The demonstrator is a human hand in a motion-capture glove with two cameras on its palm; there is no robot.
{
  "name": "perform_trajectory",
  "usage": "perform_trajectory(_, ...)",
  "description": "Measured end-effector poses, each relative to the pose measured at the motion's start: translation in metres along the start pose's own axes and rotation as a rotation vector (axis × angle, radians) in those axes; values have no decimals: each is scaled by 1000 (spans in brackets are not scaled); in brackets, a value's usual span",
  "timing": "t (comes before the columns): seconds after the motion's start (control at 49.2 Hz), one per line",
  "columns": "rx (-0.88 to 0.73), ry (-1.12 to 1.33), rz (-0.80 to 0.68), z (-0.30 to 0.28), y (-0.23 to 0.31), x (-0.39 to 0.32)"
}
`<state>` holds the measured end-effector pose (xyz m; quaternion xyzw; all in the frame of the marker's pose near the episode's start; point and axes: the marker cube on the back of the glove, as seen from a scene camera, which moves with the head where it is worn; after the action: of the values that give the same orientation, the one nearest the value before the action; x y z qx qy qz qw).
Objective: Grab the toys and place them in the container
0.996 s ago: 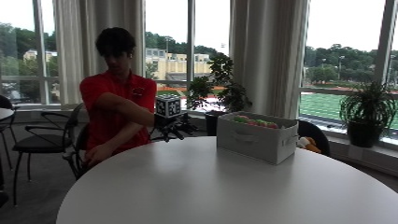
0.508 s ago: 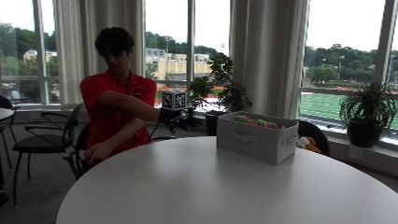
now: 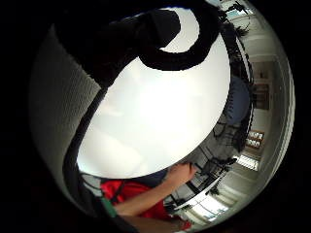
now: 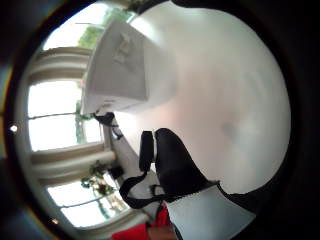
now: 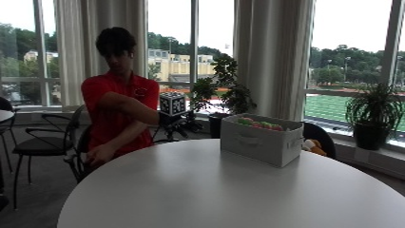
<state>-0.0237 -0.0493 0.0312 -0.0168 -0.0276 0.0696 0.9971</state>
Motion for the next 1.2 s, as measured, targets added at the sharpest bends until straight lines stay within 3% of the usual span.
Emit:
perform_trajectory(0.041, -56, -9, -87, -2, 2, 4)
perform_trajectory(0.203, -35, 28, -99, -2, 6, 11)
perform_trajectory(1.199, -66, -49, -90, 8, 14, 14)
